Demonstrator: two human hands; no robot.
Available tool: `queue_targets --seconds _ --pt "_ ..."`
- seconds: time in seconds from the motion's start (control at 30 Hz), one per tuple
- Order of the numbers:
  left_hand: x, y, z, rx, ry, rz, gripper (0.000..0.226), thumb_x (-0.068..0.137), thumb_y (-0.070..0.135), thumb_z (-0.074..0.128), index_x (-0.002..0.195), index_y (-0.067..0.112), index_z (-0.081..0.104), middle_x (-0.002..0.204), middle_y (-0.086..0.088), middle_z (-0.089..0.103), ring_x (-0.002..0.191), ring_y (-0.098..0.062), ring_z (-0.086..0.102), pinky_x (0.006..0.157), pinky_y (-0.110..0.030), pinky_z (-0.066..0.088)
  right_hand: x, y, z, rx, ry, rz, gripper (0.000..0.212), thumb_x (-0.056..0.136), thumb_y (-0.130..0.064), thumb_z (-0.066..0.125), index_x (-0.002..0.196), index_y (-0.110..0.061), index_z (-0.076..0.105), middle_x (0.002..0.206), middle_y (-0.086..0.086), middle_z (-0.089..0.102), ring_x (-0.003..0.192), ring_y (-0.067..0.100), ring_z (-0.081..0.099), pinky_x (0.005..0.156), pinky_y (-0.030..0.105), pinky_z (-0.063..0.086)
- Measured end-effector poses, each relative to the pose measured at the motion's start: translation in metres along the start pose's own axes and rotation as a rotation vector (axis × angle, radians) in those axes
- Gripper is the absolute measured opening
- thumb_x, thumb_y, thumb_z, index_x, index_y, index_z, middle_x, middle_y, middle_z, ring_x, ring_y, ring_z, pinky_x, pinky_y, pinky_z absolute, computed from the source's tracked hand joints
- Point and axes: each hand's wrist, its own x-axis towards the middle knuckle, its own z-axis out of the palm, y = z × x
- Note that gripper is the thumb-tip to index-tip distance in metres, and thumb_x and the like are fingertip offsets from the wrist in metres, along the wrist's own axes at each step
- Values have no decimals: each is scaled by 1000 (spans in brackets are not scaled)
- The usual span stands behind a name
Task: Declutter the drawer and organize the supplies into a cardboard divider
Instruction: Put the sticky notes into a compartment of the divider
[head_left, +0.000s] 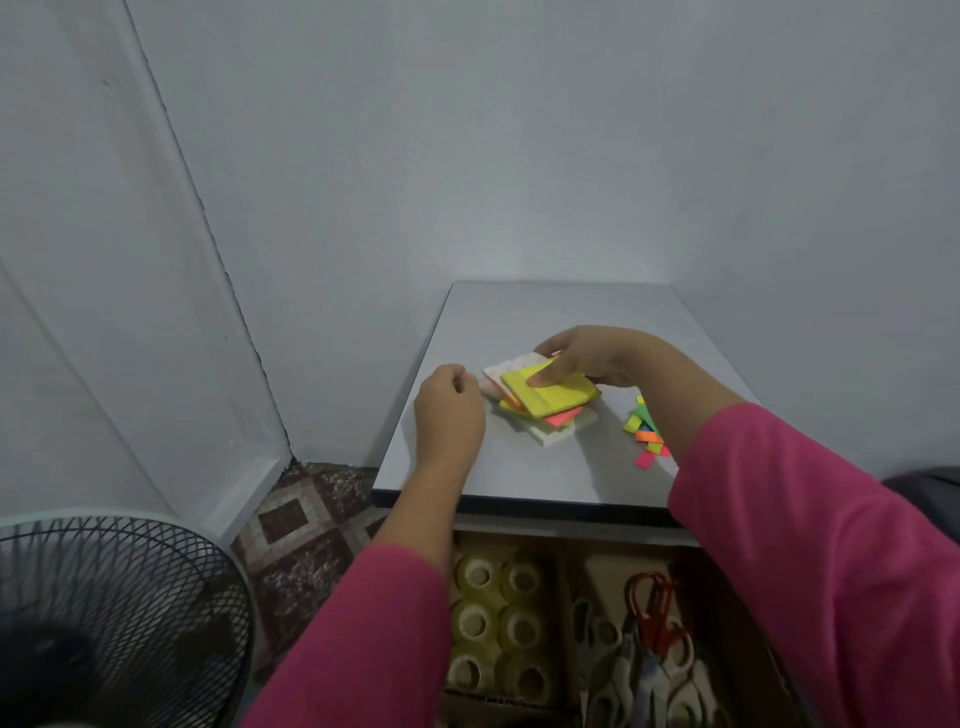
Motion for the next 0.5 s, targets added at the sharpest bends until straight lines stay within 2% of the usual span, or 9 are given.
queue_targets --seconds 0.07,0.13,0.17,0.3,0.4,0.5 --pt "-3 4 -2 42 -34 32 16 98 23 46 93 17 61 91 1 63 82 -13 59 71 -30 54 -9 -1 2 -33 -73 -4 59 77 -13 78 131 -14 54 124 5 61 109 21 59 97 33 47" --pt "-6 6 -3 81 -82 57 18 98 26 49 88 16 61 82 4 61 74 -7 55 60 -21 45 -19 -3 6 -72 -131 -17 60 80 -13 75 135 -16 51 122 3 61 100 17 61 82 25 50" --pt "-6 5 -3 93 -110 60 20 97 28 51 88 15 63 82 4 62 74 -8 56 59 -21 43 -24 -4 7 -108 -128 -28 62 81 -14 75 137 -17 49 125 3 59 100 15 60 79 23 49" --pt "-5 3 -4 100 -167 44 21 93 30 58 90 12 67 84 0 66 79 -16 65 64 -28 52 -36 -7 14 -342 97 -107 71 78 -32 77 141 -22 45 142 4 47 124 23 47 92 28 39" --pt "-6 5 -5 73 -163 51 16 93 27 58 89 13 65 83 -2 65 78 -18 65 68 -33 55 -56 -11 22 -437 299 -219 57 80 -39 74 131 -22 54 135 4 53 121 19 50 88 27 40" --pt "-6 6 -7 12 -170 36 4 92 22 57 92 19 60 84 -3 65 71 -19 69 64 -33 57 -83 -15 36 -559 301 -237 54 74 -46 77 121 -25 62 124 -2 54 112 17 51 85 28 42"
